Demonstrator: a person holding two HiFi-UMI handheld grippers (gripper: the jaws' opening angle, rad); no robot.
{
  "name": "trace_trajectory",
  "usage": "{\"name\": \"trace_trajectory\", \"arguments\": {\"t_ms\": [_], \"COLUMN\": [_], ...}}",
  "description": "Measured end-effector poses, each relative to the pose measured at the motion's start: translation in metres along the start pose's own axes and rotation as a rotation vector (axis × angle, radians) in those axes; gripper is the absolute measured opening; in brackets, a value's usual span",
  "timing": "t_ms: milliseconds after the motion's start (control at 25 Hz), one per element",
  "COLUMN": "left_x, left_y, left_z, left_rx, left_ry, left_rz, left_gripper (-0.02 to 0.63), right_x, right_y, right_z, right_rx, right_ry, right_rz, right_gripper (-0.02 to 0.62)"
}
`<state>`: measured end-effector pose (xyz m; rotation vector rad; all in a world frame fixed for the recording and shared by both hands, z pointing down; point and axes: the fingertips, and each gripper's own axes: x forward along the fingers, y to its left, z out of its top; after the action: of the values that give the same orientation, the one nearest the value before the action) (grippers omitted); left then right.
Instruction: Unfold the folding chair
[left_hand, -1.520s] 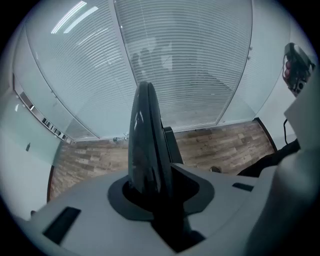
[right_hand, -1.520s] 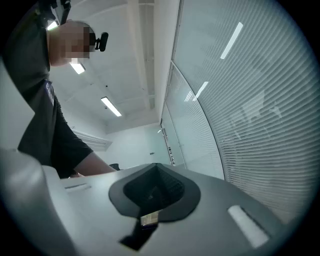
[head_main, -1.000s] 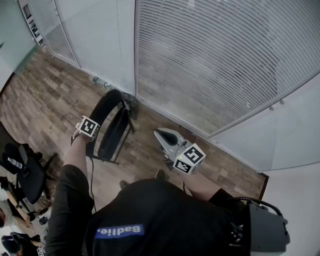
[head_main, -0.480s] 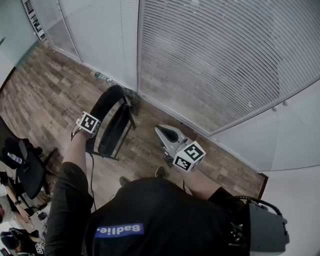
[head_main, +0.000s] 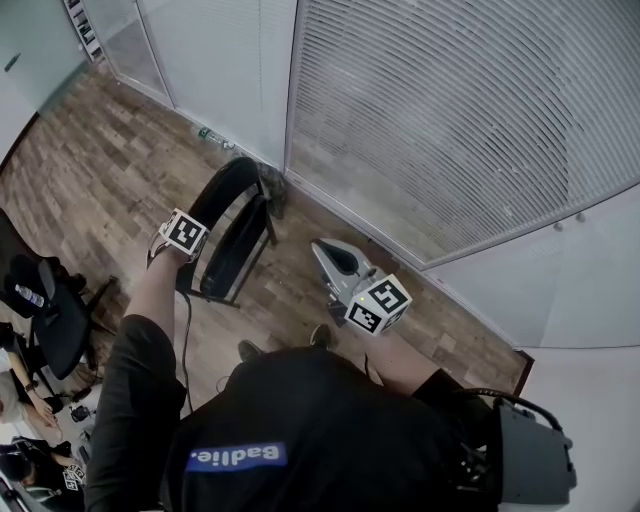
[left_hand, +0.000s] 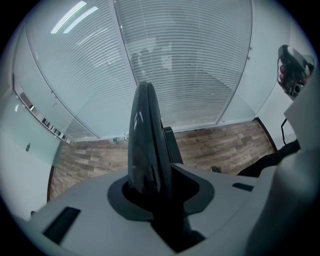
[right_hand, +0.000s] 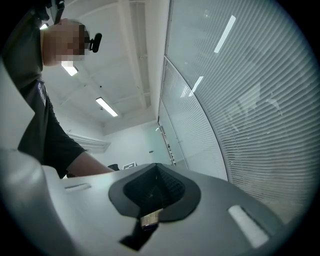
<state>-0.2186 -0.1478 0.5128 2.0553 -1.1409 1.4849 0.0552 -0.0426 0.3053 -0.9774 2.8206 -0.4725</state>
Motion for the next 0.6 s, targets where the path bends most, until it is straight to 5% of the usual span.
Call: {"name": "trace_trajectory", "arguments": {"t_ms": [600], "left_x": [0.000], "left_y": [0.005], "left_z": [0.005], "left_rx": [0.017], "left_ry": [-0.021], "left_rz": [0.033], "left_gripper": [0.084], "right_x": [0.023], "right_y": [0.006], "right_z": [-0.018], "right_rx": [0.013], "right_ry": [0.041], "right_rz": [0.043], "right_gripper": [0.005]}}
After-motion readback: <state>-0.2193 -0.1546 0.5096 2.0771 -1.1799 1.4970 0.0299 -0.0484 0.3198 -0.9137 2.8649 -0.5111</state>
